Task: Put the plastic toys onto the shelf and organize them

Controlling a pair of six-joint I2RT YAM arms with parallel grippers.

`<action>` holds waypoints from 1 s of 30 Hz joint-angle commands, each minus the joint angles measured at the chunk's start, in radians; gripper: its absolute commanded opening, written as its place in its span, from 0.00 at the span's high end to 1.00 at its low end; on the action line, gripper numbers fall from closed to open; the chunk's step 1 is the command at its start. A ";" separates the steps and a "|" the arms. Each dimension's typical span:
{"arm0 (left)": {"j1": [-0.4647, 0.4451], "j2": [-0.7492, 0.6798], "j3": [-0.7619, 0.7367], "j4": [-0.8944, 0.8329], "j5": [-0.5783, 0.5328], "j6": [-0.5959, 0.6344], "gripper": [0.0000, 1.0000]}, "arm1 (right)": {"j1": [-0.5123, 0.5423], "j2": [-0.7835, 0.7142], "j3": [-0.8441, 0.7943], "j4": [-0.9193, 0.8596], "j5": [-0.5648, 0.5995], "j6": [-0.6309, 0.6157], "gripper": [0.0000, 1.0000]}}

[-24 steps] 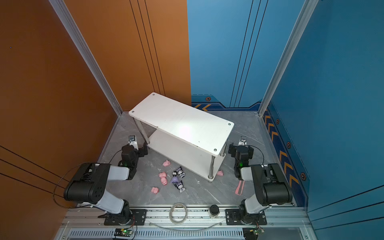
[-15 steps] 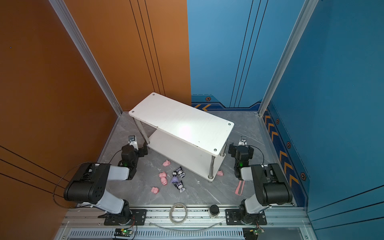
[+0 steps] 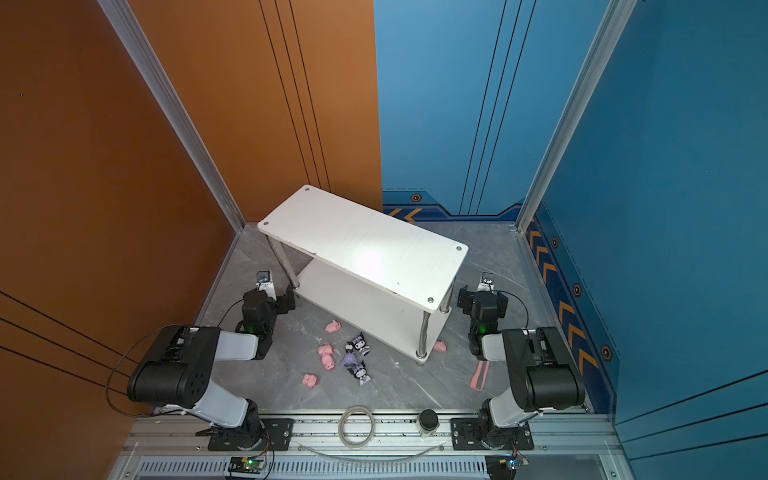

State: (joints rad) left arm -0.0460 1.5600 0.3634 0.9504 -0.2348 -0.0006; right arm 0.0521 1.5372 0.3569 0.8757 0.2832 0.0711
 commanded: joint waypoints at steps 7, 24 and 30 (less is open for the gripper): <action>-0.002 -0.017 0.005 -0.022 0.045 0.013 0.02 | 0.012 -0.037 -0.005 0.032 0.030 0.008 0.00; -0.167 -0.493 0.025 -0.481 -0.600 -0.291 0.02 | 0.297 -0.861 0.109 -1.003 0.405 0.312 0.00; -0.148 -0.554 0.025 -0.516 -0.441 -0.316 0.01 | 0.450 -0.865 0.101 -1.037 0.283 0.353 0.45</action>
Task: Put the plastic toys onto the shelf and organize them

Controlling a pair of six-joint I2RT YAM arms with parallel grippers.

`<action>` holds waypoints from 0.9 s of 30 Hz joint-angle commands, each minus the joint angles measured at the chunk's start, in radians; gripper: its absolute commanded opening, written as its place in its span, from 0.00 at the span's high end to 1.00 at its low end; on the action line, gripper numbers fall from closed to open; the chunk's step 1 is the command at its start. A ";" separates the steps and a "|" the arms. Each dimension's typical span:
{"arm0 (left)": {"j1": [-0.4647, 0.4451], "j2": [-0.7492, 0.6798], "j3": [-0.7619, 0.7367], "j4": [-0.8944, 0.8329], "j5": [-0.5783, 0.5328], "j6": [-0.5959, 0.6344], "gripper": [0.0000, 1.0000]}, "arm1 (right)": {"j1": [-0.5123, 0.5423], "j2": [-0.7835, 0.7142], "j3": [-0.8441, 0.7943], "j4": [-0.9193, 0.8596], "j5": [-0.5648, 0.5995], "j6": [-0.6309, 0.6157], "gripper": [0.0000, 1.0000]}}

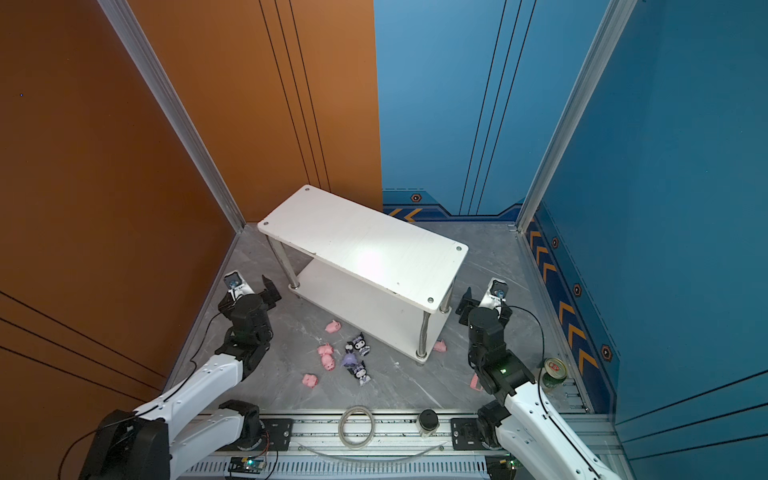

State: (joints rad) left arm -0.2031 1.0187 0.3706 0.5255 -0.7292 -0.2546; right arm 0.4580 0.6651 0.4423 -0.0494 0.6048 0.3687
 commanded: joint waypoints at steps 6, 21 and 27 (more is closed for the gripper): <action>0.035 0.008 0.045 -0.103 0.229 -0.083 0.21 | 0.109 0.046 0.010 -0.089 -0.109 0.105 0.82; 0.044 0.150 0.182 -0.119 0.406 -0.104 0.27 | -0.054 0.341 0.145 0.117 -0.363 0.072 0.94; 0.032 0.210 0.236 -0.123 0.413 -0.105 0.28 | -0.198 0.486 0.245 0.183 -0.475 0.049 0.93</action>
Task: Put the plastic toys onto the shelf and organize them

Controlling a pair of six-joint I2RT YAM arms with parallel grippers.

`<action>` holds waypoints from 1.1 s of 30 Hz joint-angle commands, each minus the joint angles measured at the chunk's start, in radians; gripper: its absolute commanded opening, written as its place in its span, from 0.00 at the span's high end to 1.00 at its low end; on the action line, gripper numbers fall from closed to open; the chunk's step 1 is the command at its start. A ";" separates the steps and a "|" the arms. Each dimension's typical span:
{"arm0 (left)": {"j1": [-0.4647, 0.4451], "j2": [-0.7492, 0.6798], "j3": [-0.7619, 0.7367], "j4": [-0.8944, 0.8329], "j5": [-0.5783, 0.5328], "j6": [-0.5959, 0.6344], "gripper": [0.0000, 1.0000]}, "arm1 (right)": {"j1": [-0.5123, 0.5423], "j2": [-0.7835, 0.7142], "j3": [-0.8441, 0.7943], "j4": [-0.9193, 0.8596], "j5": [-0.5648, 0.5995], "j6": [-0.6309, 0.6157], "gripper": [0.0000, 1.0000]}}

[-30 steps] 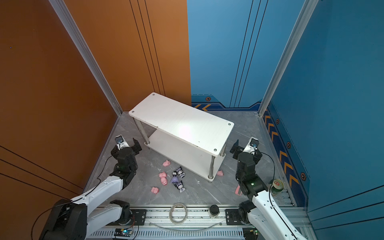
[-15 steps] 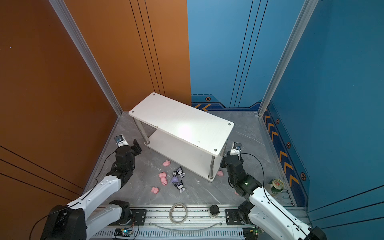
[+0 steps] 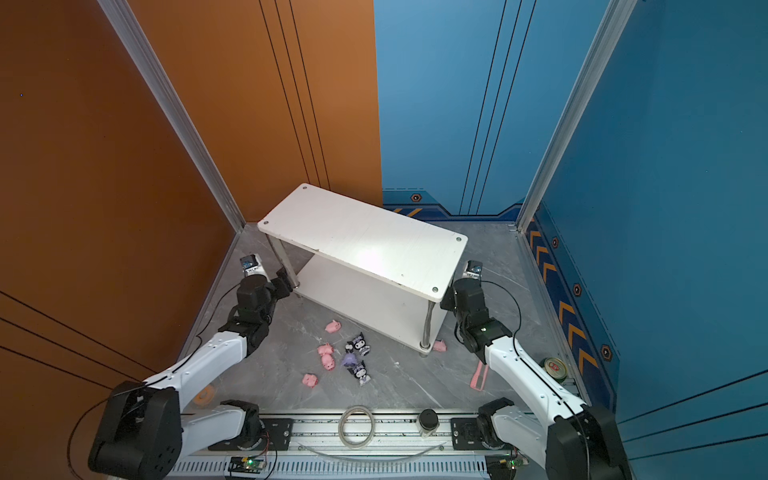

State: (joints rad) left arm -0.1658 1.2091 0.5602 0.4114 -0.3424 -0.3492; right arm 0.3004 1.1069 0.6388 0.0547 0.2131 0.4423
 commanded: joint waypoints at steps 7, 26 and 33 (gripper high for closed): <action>-0.046 0.085 0.120 -0.012 0.044 -0.001 0.29 | -0.155 0.258 0.196 0.153 -0.193 -0.023 0.91; -0.147 0.005 0.140 -0.095 -0.020 0.050 0.26 | -0.308 0.817 0.773 0.191 -0.510 0.118 0.86; -0.178 0.008 0.153 -0.096 -0.023 0.065 0.28 | -0.316 0.760 0.791 0.158 -0.494 0.123 0.86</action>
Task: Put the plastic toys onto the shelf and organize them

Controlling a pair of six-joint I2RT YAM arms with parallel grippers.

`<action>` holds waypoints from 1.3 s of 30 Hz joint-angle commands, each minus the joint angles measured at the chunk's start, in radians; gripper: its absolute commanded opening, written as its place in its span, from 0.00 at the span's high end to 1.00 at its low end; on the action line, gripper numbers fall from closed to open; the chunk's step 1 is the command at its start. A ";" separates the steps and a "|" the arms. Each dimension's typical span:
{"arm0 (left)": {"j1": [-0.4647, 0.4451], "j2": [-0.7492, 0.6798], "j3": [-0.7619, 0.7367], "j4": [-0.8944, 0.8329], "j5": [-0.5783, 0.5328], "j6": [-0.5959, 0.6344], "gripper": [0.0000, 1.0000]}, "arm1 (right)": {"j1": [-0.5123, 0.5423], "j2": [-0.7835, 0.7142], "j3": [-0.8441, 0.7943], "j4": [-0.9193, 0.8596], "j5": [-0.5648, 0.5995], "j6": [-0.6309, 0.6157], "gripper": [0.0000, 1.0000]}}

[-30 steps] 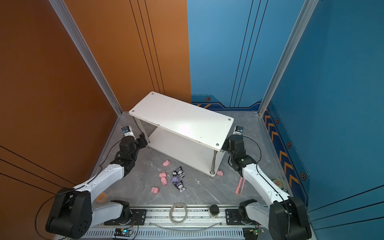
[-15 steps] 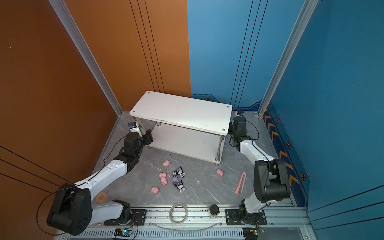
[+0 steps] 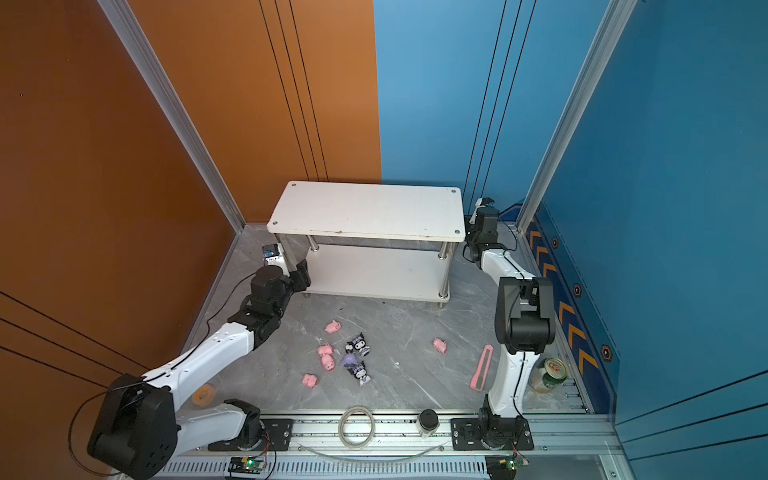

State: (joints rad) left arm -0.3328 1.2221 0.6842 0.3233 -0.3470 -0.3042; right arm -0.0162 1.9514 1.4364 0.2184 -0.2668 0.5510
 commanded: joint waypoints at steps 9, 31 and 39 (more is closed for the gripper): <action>-0.029 -0.061 -0.030 -0.008 -0.015 0.034 0.31 | 0.021 -0.571 -0.388 -0.240 0.274 -0.104 0.80; -0.022 -0.110 -0.040 -0.075 -0.087 0.105 0.15 | 0.383 -1.130 -0.857 -0.348 0.441 -0.305 0.32; 0.000 -0.037 -0.003 -0.063 -0.063 0.111 0.15 | 0.381 -0.916 -0.743 -0.225 0.351 -0.365 0.34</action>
State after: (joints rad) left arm -0.3443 1.1629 0.6376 0.2634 -0.4099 -0.2058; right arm 0.3611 0.9932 0.6250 -0.0841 0.1318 0.2310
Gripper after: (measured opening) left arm 0.851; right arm 0.659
